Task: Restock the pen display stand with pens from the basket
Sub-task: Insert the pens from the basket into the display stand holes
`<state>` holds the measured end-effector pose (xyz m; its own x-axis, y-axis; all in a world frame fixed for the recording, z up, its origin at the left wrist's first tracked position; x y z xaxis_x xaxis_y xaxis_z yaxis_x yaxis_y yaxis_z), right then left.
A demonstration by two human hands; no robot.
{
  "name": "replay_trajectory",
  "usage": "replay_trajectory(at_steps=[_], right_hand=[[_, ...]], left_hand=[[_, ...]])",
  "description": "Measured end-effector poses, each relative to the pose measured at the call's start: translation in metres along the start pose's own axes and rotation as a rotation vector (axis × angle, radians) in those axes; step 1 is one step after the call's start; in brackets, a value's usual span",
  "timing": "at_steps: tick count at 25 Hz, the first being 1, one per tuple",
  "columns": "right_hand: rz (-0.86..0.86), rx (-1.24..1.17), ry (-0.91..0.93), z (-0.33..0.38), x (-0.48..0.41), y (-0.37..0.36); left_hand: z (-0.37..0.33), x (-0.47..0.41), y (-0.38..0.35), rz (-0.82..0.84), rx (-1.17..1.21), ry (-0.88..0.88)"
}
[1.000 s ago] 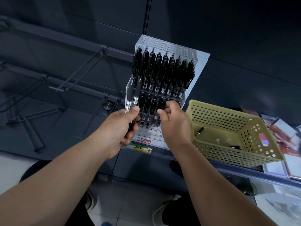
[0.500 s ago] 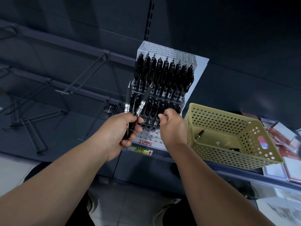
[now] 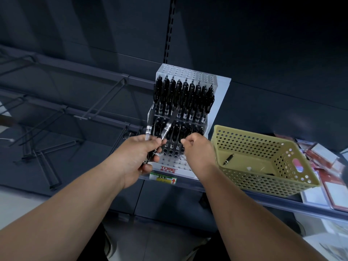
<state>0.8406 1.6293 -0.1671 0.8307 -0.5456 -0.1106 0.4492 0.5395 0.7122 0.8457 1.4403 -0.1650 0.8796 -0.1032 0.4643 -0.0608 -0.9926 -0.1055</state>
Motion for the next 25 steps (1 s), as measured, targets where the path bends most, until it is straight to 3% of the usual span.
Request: replay_trajectory(at_steps=[3, 7, 9, 13, 18, 25], right_hand=[[-0.156, -0.082, 0.054, 0.003, 0.018, 0.018], [-0.357, -0.186, 0.421, 0.044, 0.051, 0.053], [-0.264, -0.089, 0.569, 0.062, 0.06, 0.051], [0.022, 0.047, 0.621, 0.066, 0.062, 0.032], [0.107, 0.045, 0.343, 0.027, 0.045, 0.023], [0.046, -0.455, -0.006, 0.005, 0.016, 0.037]], left_hand=[[-0.003, 0.004, 0.001, -0.015, 0.02, -0.017], [-0.005, 0.004, -0.005, -0.042, 0.005, -0.043], [-0.008, 0.005, -0.01, -0.045, -0.042, -0.07], [-0.01, 0.009, -0.02, -0.018, -0.135, -0.116], [-0.004, 0.008, -0.019, -0.051, 0.021, -0.009], [0.008, -0.006, -0.016, -0.054, 0.02, 0.051]])
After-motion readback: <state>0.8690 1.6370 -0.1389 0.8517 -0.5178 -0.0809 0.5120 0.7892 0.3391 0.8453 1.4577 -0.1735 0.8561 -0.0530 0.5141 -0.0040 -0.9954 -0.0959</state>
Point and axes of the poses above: each hand's wrist, its own x-axis away from the middle knuckle, its own y-axis out of the back of the hand, z = x × y, the point moved 10 cm from there along -x, towards the middle knuckle, and after that the axes turned 10 degrees about -z, right-handed, at the moved point
